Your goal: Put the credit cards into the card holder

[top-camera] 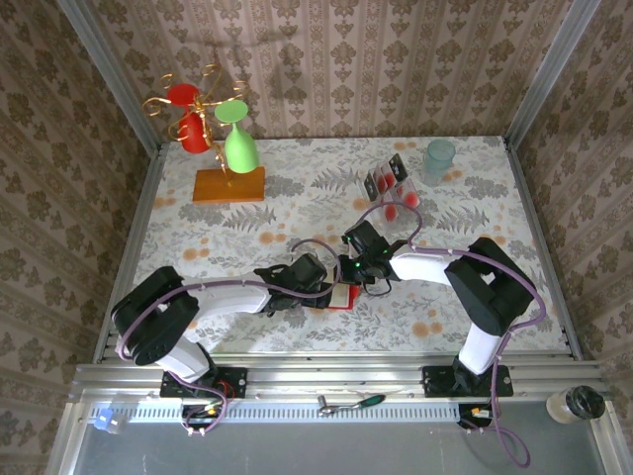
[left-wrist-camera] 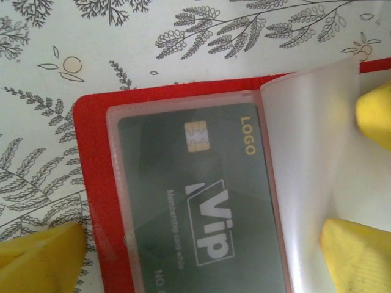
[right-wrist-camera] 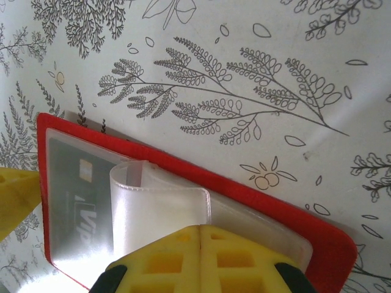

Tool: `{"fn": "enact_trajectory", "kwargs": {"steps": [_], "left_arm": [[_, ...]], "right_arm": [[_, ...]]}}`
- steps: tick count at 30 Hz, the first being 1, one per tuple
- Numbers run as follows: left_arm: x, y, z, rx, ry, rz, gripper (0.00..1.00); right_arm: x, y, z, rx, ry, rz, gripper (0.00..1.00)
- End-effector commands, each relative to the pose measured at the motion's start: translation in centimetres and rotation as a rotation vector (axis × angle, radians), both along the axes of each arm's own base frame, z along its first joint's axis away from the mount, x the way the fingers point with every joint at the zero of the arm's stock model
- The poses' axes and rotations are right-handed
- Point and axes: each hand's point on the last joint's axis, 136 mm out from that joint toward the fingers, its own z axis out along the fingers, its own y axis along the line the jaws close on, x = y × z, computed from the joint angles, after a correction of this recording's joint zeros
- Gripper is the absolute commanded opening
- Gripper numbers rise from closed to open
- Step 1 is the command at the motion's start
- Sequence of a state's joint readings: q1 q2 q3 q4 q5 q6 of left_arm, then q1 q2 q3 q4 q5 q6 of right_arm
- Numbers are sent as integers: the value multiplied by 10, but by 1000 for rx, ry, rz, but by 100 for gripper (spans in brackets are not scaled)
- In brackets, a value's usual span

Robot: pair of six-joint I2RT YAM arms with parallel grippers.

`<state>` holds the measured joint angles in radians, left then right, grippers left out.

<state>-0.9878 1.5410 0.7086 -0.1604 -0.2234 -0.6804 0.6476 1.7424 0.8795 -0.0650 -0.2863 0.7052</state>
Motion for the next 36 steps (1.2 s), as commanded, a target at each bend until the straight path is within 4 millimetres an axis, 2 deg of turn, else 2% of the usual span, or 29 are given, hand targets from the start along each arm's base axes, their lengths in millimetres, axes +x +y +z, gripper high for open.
{"fn": "enact_trajectory", "kwargs": {"steps": [1,4,8,12,20,28,36], "left_arm": [[-3,7,-9,30,-2,1,95],[-4,6,-11,18,0,3,91],[-5,6,-12,9,5,7,89],[-4,5,-12,6,3,9,89],[-7,8,-13,-1,6,13,89],[-7,7,-13,-5,6,16,89],[-7,7,-13,-7,6,14,89]], "right_arm": [[-11,-6,-16,-25,61,-1,0],[-8,-5,-9,-20,51,1,6],[-4,-8,7,-12,22,-14,27],[-3,-15,16,-10,1,-47,37],[-2,-13,7,1,21,-66,38],[5,-4,-2,20,44,-66,38],[9,5,2,50,41,-48,34]]}}
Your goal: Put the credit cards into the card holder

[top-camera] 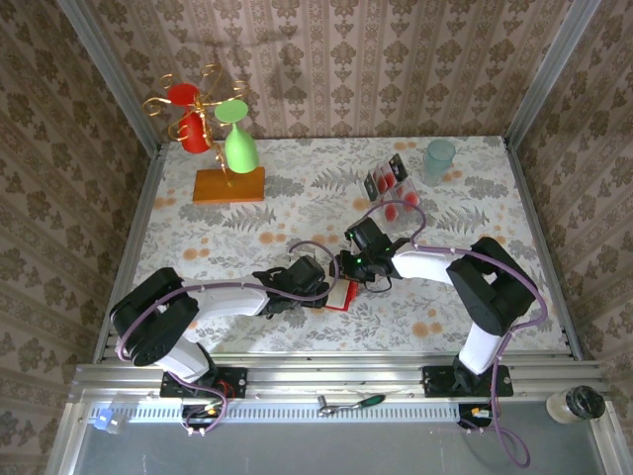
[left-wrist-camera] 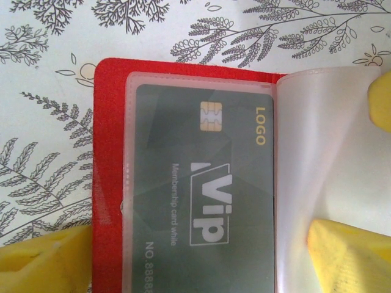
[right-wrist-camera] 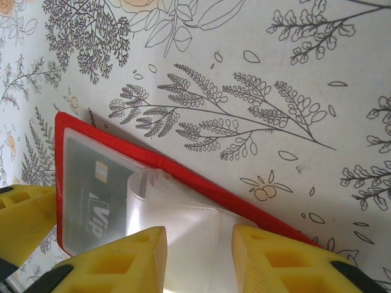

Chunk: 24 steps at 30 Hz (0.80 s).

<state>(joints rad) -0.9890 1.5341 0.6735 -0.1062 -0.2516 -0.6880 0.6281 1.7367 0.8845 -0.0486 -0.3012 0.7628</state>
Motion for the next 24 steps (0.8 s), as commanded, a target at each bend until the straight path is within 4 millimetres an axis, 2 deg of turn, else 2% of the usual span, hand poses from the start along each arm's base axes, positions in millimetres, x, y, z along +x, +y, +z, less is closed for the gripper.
{"fn": "enact_trajectory", "kwargs": {"steps": [1,15,24], "left_arm": [[-11,4,-11,6,39,-5,89],[-11,5,-10,-3,35,-1,90],[-7,5,7,-25,3,2,91]], "right_arm": [[2,7,-3,17,21,14,34],[7,15,10,45,7,31,24],[4,24,25,126,2,34,29]]}}
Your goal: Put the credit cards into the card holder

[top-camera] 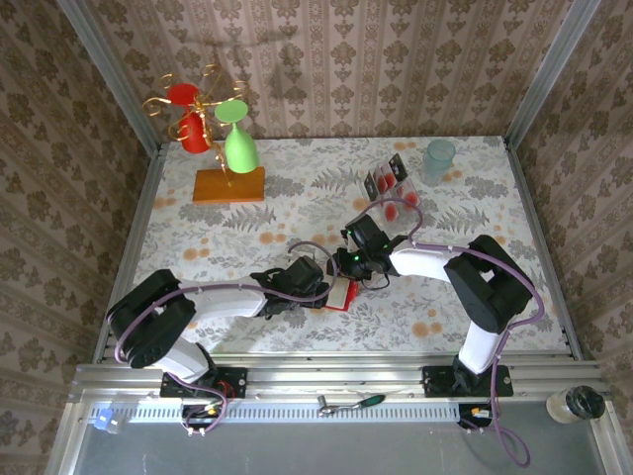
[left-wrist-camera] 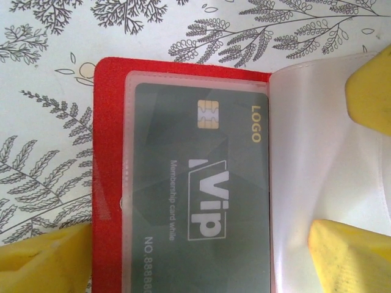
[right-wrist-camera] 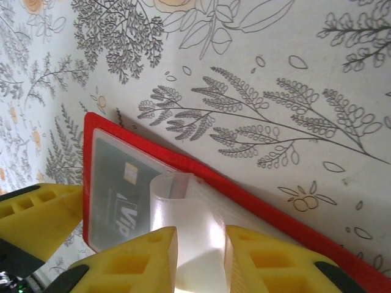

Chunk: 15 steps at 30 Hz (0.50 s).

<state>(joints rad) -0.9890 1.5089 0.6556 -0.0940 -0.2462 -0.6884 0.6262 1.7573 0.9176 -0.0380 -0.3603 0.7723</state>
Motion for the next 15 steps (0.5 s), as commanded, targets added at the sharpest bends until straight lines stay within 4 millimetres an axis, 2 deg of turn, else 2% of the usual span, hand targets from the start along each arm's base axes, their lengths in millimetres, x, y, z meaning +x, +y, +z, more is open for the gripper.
{"fn": "enact_trajectory", "kwargs": {"steps": [1,6,11,15], "left_arm": [[-5,4,7,-13,3,6,92],[0,11,27,-35,-37,25,95],[6,27,48,-58,-80,67,97],[11,47,61,-85,-108,117,98]], "right_arm": [[0,12,19,80,-10,7,29],[-1,15,27,112,-16,-1,33],[-5,21,36,127,-19,-2,38],[-9,29,42,128,-28,7,53]]}}
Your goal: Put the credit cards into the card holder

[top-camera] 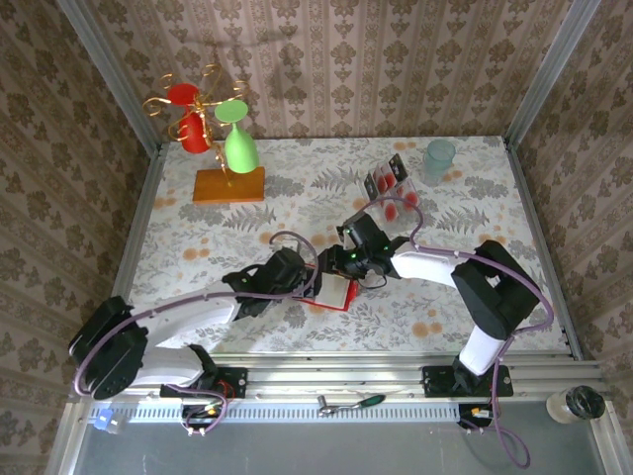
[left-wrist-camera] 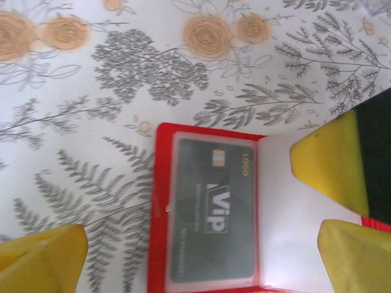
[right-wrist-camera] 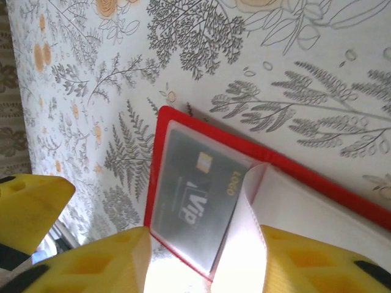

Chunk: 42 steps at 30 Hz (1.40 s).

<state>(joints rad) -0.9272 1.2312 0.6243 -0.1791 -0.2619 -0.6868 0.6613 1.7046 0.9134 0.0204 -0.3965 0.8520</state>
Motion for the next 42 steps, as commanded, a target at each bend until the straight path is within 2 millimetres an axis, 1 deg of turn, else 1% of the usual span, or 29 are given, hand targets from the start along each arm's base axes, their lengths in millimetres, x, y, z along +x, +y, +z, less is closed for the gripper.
{"fn": "enact_trajectory", "kwargs": {"steps": [1,7,11,14,20,24,28,32,37,42], "left_arm": [[1,28,1,31,-5,60,98],[6,55,8,17,-13,116,99],[6,65,10,5,-16,138,99],[5,69,10,1,-14,144,99],[5,75,11,-7,-15,153,99],[5,77,8,-6,-7,157,100],[4,77,6,-7,-3,156,100],[4,76,2,1,9,152,100],[7,68,1,-13,18,134,100],[11,54,2,-18,25,103,100]], "right_arm": [[-4,10,12,19,-12,10,57],[-1,32,8,24,1,32,61],[4,47,4,30,10,40,62],[8,54,-2,24,18,39,62],[13,60,-20,17,41,24,62],[13,62,-24,21,50,31,62],[14,63,-18,33,42,38,62],[17,61,-1,62,14,40,62],[22,47,19,82,-22,15,62],[22,28,31,76,-46,-13,61]]}}
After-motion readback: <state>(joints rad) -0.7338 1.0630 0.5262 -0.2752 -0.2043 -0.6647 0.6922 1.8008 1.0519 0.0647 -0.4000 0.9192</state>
